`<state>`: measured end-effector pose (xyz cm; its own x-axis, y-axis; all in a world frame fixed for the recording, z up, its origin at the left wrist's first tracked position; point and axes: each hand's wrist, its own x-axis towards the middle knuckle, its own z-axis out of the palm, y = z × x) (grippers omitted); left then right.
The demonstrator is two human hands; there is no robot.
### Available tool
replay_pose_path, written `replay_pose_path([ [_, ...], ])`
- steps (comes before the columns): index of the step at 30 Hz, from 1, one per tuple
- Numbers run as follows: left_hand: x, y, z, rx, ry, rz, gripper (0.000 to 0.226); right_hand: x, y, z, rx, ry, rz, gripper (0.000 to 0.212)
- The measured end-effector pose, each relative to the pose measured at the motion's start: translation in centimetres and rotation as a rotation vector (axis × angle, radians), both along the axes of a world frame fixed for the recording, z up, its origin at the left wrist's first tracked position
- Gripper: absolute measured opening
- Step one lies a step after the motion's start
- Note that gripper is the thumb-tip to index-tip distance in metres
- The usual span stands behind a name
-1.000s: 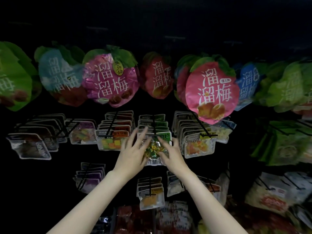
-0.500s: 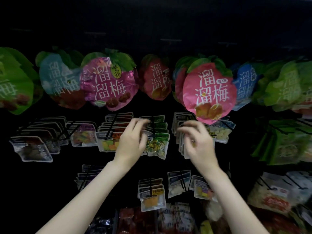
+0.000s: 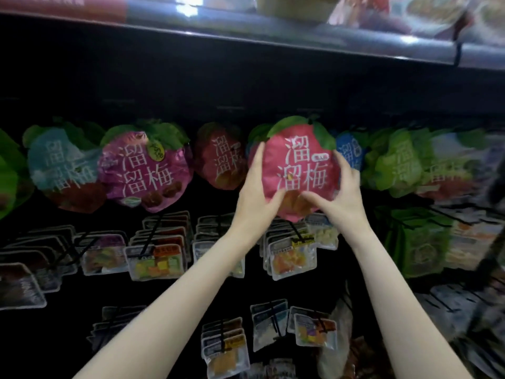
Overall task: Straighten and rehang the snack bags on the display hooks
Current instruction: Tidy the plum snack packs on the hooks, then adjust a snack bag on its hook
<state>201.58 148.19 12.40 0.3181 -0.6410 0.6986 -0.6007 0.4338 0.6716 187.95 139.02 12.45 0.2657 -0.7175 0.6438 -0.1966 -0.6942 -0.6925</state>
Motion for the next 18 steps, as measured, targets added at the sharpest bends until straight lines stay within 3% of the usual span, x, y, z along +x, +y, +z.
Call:
replay_pose_path([
  [3,0.1,1.9,-1.4,-0.115,-0.099,0.064,0.082,-0.1,1.6,-0.8,-0.179,-0.073,0.02,0.092],
  [6,2.2,2.9,-2.7,-0.145,-0.124,0.222,0.083,2.0,3.0,-0.5,-0.268,0.018,0.082,0.089],
  [11,5.6,4.1,-2.5,-0.05,-0.094,0.391,0.081,7.1,4.5,0.8,-0.231,0.185,0.185,0.09],
  [18,8.2,4.4,-0.9,0.051,-0.134,0.458,0.078,10.0,4.1,1.7,-0.137,0.212,0.218,0.089],
])
